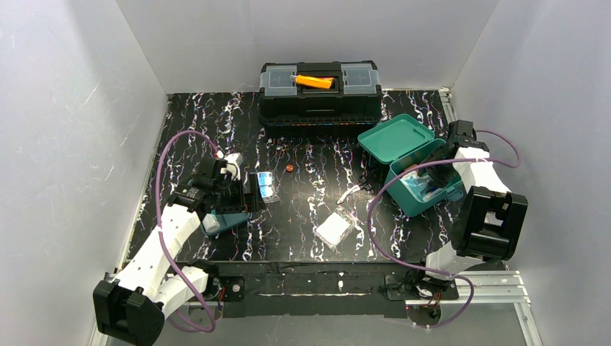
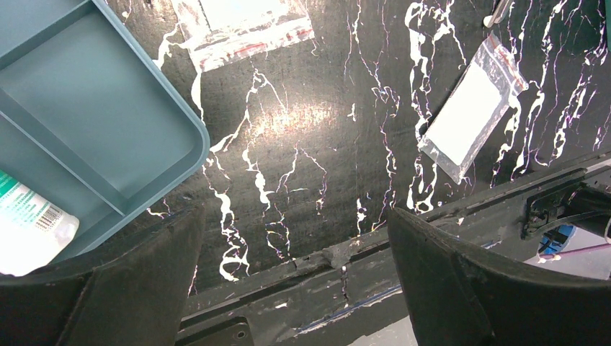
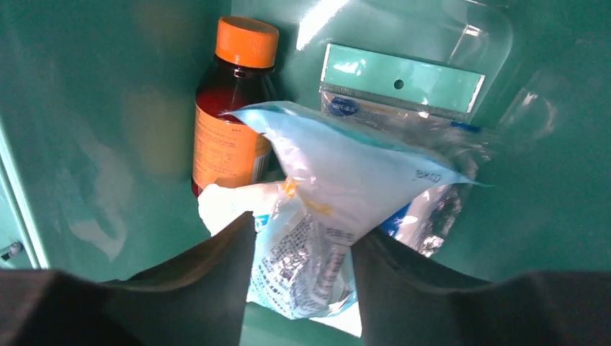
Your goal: Organize the medicine kit
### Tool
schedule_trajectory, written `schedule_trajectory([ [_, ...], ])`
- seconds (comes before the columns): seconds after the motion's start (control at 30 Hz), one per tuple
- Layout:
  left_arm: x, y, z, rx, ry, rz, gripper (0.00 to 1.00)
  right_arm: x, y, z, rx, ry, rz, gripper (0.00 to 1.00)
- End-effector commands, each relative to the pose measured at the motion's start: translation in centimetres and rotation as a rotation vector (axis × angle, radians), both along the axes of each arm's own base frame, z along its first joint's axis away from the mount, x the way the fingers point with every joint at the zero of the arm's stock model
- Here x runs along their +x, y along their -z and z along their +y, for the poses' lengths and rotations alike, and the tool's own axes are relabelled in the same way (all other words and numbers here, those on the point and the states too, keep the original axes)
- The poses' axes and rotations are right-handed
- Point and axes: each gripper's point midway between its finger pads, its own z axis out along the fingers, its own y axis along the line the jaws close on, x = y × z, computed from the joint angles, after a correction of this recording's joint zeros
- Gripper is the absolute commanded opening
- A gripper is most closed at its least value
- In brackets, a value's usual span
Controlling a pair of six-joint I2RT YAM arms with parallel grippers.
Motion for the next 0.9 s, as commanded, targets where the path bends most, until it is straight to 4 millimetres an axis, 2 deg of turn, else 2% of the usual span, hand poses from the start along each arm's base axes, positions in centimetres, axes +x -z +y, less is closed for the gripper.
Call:
schedule_trajectory([
  [0.0, -0.5, -0.2, 0.1, 0.005, 0.009, 0.008, 0.98, 0.7, -3.0, -0.4, -0.028, -0.003, -0.08, 0.62],
  [0.07, -0.5, -0.3, 0.0, 0.004, 0.01, 0.007, 0.98, 0.5, -4.3, -0.3, -0.037, -0.011, -0.095, 0.66],
  [0.33, -0.5, -0.3, 0.0, 0.001, 0.011, 0.007, 0.98, -0.3, -10.4, 0.1, -0.084, -0.074, -0.2, 0.72],
  [0.47, -0.5, -0.3, 0.0, 0.0, 0.012, 0.007, 0.98, -0.7, -13.4, 1.5, -0.071, -0.151, -0.285, 0.72],
  [0.67, -0.5, -0.2, 0.1, 0.006, 0.006, 0.008, 0.98, -1.7, -17.1, 6.5, 0.079, -0.355, -0.463, 0.71],
  [0.8, -0.4, -0.1, 0.4, 0.02, -0.006, 0.009, 0.98, -3.1, -18.2, 10.3, 0.117, -0.506, -0.492, 0.71],
  [0.87, -0.3, -0.1, 0.6, 0.029, -0.014, 0.006, 0.98, -4.0, -18.5, 12.9, 0.12, -0.588, -0.497, 0.73],
])
